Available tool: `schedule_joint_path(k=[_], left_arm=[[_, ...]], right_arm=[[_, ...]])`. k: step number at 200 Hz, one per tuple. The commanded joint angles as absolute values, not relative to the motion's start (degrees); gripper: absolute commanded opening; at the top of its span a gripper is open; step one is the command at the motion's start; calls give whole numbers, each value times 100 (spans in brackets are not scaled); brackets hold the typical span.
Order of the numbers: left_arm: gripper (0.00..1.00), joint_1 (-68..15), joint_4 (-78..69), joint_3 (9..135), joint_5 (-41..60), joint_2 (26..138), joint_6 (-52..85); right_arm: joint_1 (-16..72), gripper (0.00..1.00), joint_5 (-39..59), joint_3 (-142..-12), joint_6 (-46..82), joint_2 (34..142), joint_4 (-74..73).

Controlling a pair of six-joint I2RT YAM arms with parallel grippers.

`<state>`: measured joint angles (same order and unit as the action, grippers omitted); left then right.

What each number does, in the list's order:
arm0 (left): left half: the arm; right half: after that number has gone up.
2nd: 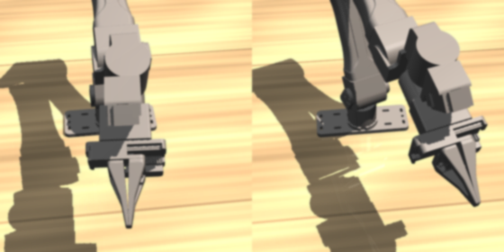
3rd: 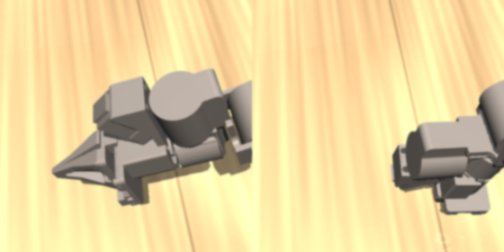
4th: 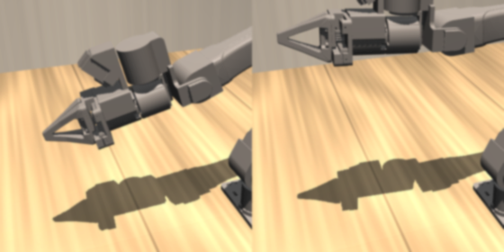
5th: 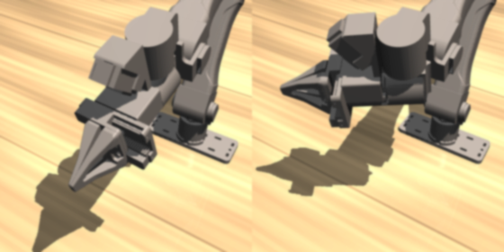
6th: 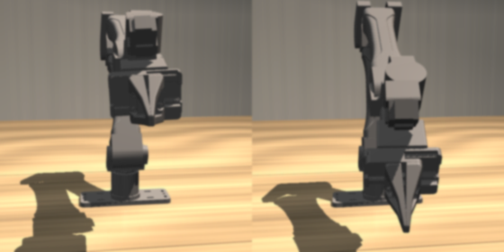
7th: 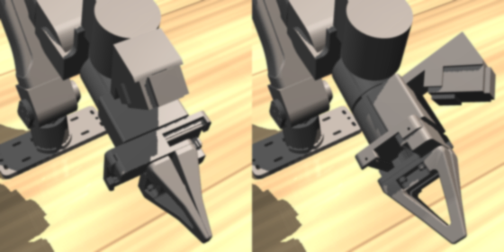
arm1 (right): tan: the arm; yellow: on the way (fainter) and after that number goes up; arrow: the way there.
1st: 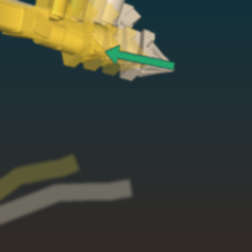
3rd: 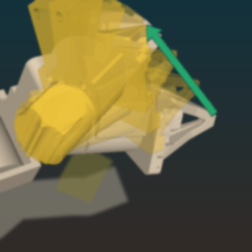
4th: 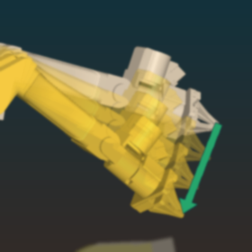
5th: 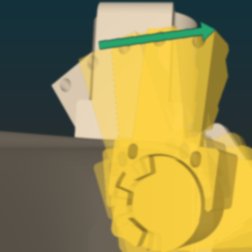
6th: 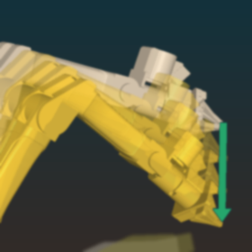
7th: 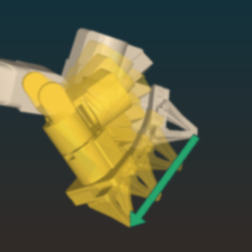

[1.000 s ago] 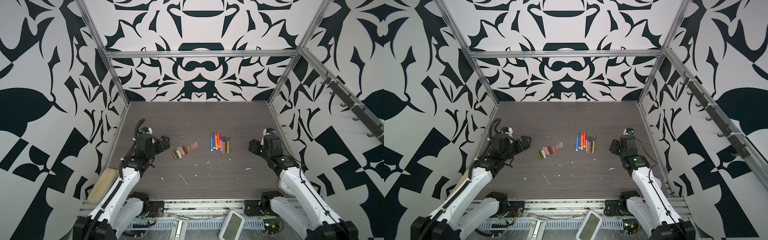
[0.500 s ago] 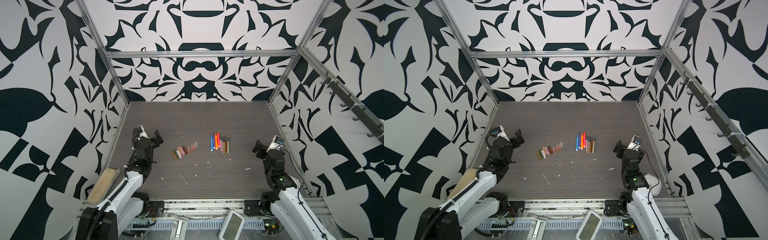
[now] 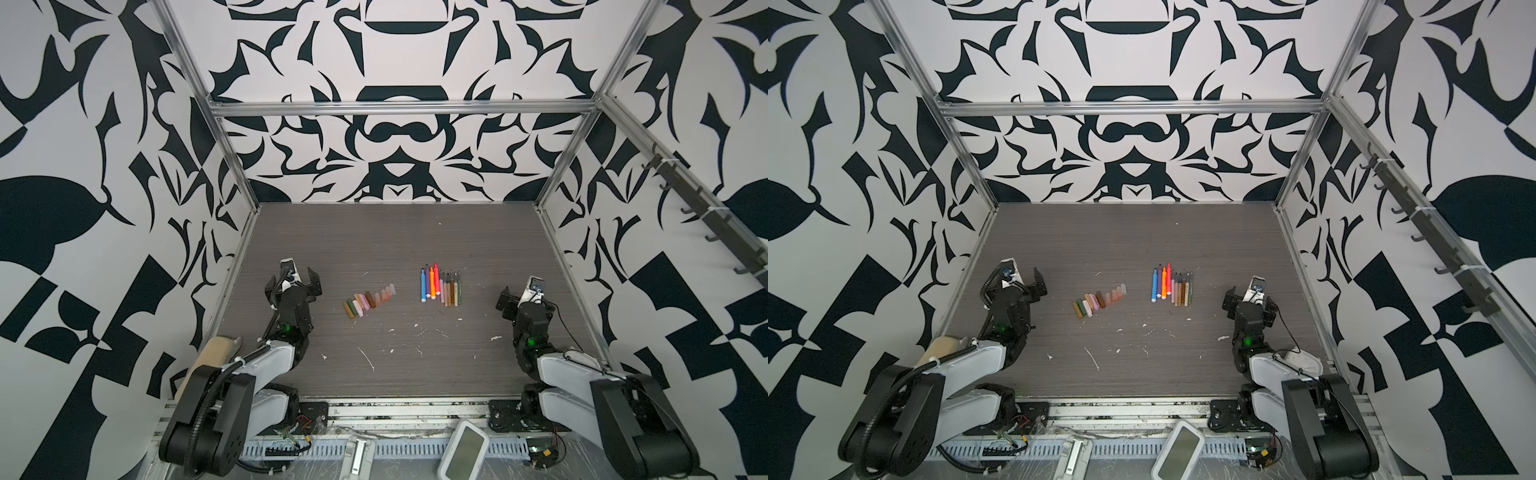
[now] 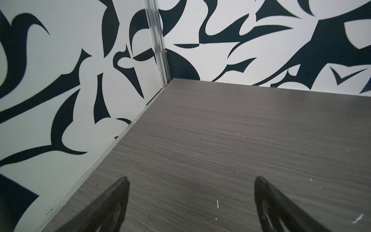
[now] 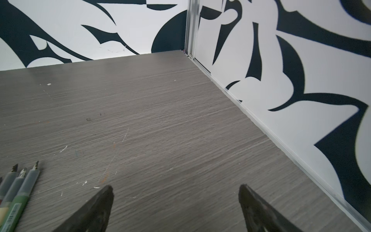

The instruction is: Open the pen caps

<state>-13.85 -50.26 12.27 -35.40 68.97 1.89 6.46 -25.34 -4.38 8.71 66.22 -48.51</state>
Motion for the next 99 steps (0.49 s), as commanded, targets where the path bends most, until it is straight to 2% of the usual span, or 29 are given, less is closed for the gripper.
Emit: schedule_joint_path(k=[1,21,57,79,99], left_arm=[[99,-1380,-5790,1264,-3613,6953,-167],[99,-1326,-5666,1369,-3621,7146,-245],[99,-1318,-7131,1024,-3824,8193,-285],[99,-1323,-8219,942,-3919,8972,-466],[99,-1317,-8212,1258,-4139,9354,-667]], right_arm=[[637,100,-2474,-488,676,7010,-6274],[638,99,-2429,-452,554,7523,-6833],[642,99,-2452,-101,485,8225,-8172],[642,99,-2415,-105,500,8261,-8215],[642,99,-2261,-123,436,8296,-8219]])
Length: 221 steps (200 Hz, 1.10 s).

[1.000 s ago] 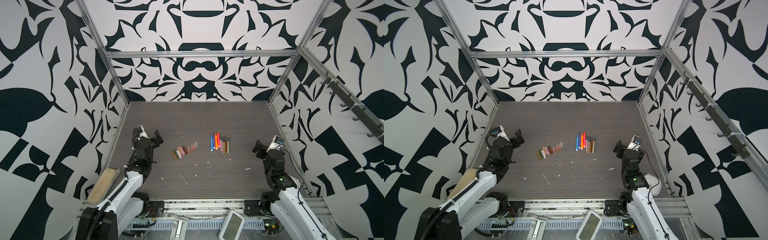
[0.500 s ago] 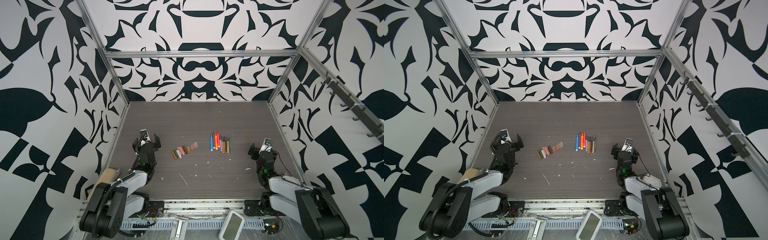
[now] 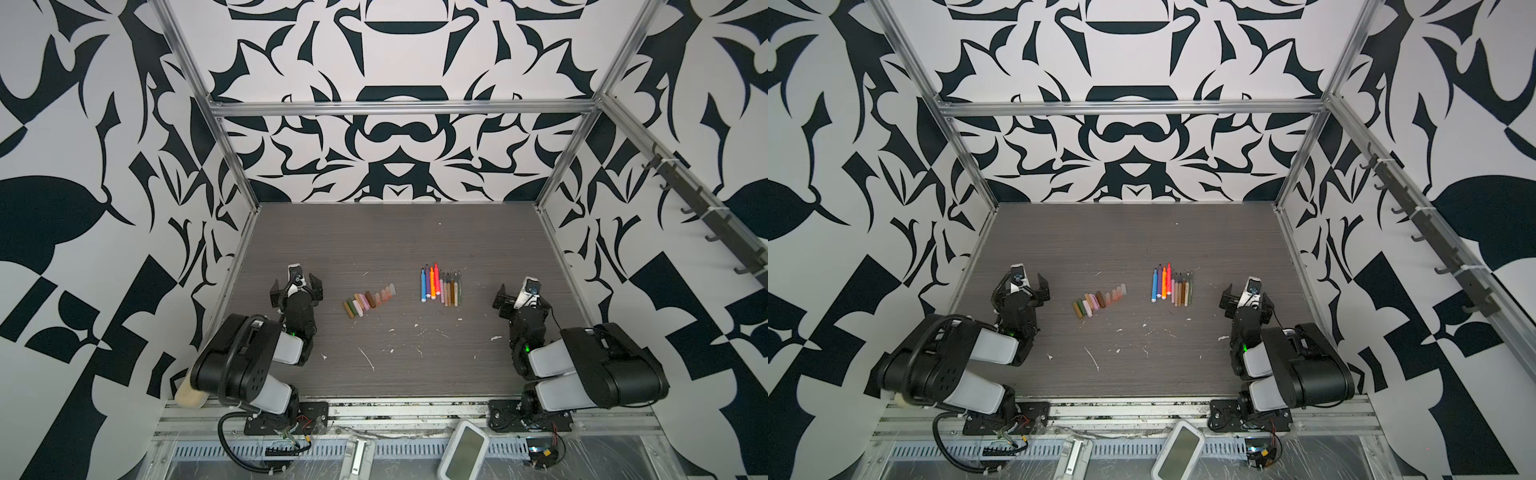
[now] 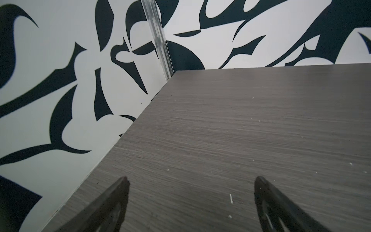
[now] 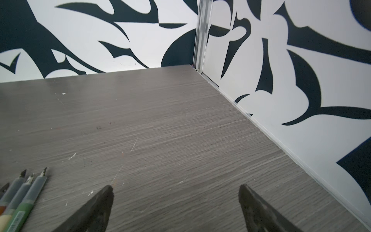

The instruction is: Open the pen caps

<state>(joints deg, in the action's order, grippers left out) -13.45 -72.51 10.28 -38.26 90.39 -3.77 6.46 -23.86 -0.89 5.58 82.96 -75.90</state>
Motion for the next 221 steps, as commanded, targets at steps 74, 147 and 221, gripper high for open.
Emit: schedule_joint_path(k=[74,147,221], left_arm=[[99,-833,-6080,1886,-3494,8864,-46],[99,176,-5231,2074,-1973,8808,872],[99,205,-6189,1659,-13,8946,35]], right_arm=[[663,100,-1608,-603,148,9214,-8244],[566,100,-1546,-1979,158,8910,-5332],[699,100,-490,-1734,-402,8952,-5989]])
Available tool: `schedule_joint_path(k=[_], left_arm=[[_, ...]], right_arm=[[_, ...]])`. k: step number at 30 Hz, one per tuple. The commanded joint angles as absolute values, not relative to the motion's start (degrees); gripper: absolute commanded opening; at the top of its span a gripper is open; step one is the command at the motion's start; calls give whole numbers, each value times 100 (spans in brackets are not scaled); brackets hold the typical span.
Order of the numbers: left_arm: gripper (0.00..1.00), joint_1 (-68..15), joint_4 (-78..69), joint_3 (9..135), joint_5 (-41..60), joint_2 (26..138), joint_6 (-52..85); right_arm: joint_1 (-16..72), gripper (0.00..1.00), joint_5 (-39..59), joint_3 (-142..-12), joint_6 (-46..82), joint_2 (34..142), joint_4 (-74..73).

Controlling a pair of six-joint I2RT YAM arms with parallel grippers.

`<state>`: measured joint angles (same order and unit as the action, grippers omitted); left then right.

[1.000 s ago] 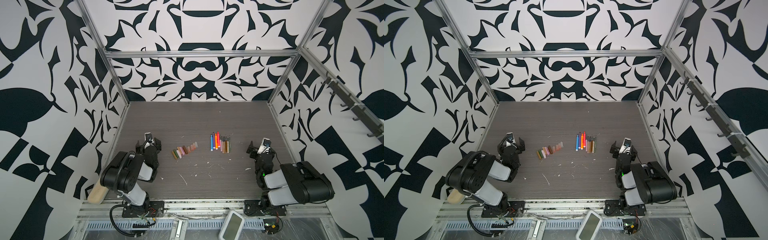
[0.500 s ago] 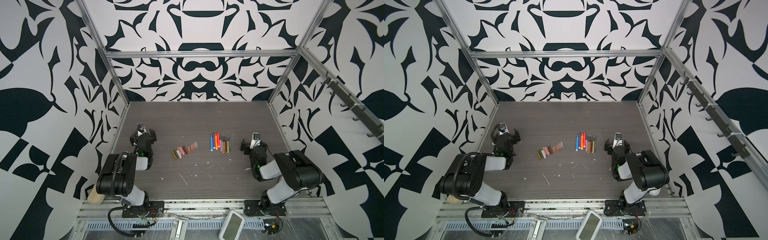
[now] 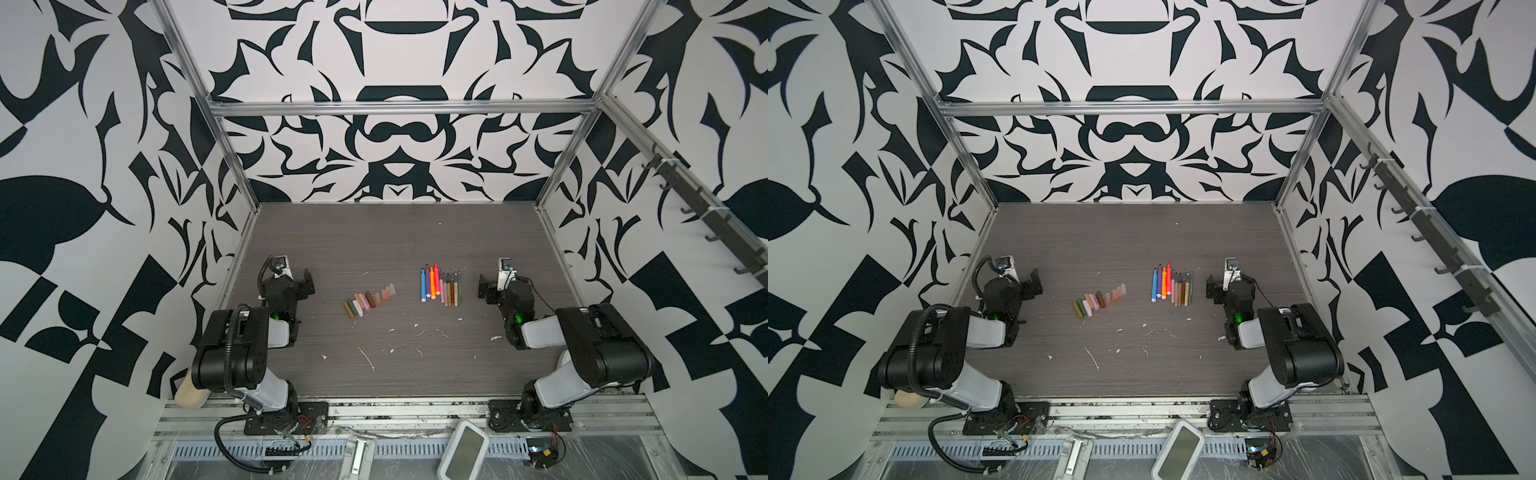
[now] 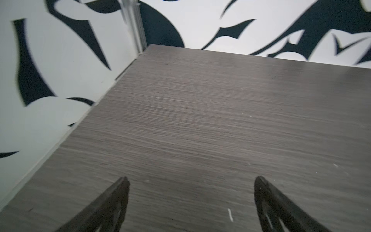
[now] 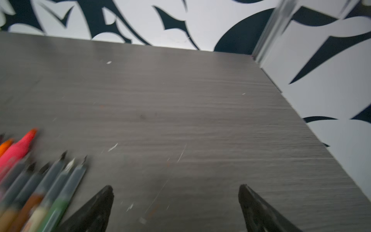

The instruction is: Open the pen caps

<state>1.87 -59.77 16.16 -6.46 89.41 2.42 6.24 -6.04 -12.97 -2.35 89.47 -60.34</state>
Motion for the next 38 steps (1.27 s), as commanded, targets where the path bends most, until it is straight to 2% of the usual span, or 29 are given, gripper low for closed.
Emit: schedule_joint_path(k=[1,2,4,38], left_arm=[[99,208,-6127,1691,-42,8938,44],[99,206,-5565,1958,-240,8930,125],[99,496,-5021,2229,-128,8891,476],[99,439,-5328,2126,-299,8931,475]], right_arm=[[701,100,-544,-1772,-390,8950,-5833],[658,100,-806,-2125,-164,8910,-5062],[400,99,-714,-2109,77,8957,-5157],[413,99,-650,-2043,13,8863,-5133]])
